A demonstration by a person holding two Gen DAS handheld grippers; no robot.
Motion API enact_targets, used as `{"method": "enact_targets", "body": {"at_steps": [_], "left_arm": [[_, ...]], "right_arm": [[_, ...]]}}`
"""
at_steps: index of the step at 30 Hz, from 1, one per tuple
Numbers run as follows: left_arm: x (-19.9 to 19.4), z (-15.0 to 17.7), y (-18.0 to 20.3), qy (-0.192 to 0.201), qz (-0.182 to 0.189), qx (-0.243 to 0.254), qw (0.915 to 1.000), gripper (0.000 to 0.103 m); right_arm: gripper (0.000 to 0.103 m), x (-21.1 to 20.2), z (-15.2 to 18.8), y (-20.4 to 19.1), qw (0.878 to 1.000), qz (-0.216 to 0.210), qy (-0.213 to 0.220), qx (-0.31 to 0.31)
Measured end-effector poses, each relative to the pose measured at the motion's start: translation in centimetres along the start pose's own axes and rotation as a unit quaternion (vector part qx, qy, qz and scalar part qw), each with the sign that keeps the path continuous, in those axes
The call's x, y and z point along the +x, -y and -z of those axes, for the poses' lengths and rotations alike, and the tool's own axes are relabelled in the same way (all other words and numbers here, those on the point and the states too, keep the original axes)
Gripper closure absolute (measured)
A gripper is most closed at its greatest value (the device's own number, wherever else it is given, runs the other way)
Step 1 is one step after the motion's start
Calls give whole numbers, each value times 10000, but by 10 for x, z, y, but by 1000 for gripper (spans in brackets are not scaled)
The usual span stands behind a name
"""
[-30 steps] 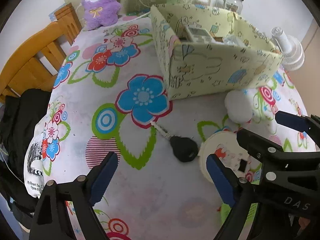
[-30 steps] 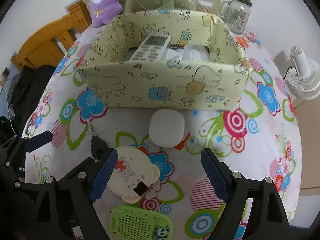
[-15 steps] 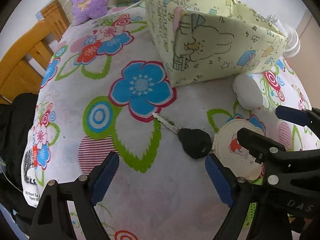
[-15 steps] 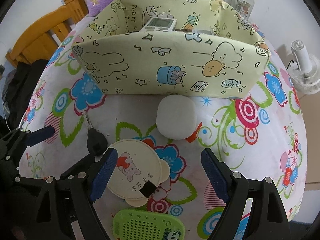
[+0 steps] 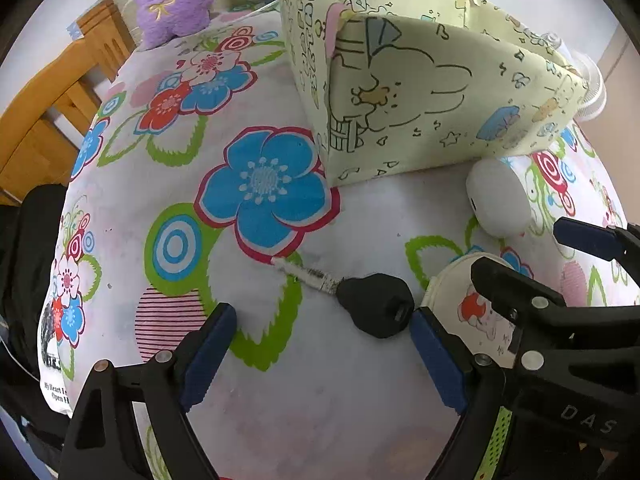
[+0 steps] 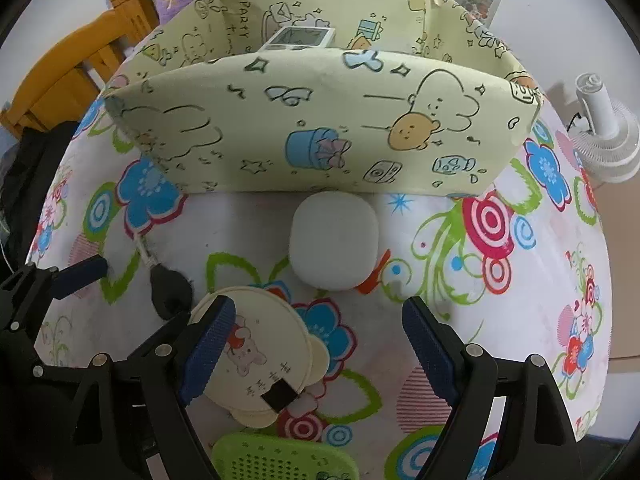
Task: Organize rigid objects
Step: 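Lower the left tool to the black round plug while the right tool approaches the white round case, then close the left tool on the black plug while the right tool closes on the white case, then lift the black plug with the left tool while the right tool lifts the white case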
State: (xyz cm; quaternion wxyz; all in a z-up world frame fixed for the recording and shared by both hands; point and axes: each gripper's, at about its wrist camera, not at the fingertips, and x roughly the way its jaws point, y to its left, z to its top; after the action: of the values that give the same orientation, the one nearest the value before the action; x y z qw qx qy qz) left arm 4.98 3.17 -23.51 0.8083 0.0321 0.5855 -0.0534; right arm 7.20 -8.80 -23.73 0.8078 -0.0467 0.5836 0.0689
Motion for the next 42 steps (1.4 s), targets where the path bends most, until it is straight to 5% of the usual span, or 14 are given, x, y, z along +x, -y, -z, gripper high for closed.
{"method": "enact_targets", "body": {"at_steps": [20, 26, 32, 35, 42], "left_arm": [[9, -18, -3, -108, -312, -995, 9945, 20], [4, -18, -2, -97, -349, -1127, 9930, 43], [-1, -15, 9, -134, -345, -1111, 9931, 58], [0, -18, 11, -166, -345, -1090, 9933, 64], [1, -21, 14, -212, -299, -1174, 9924, 67]], "right_arm": [[15, 19, -33, 15, 10000, 10, 8, -30], [16, 28, -43, 22, 9999, -118, -115, -9], [33, 38, -44, 21, 9998, -56, -149, -76], [53, 38, -46, 15, 9998, -28, -89, -167], [53, 34, -42, 11, 9994, -71, -141, -301]]}}
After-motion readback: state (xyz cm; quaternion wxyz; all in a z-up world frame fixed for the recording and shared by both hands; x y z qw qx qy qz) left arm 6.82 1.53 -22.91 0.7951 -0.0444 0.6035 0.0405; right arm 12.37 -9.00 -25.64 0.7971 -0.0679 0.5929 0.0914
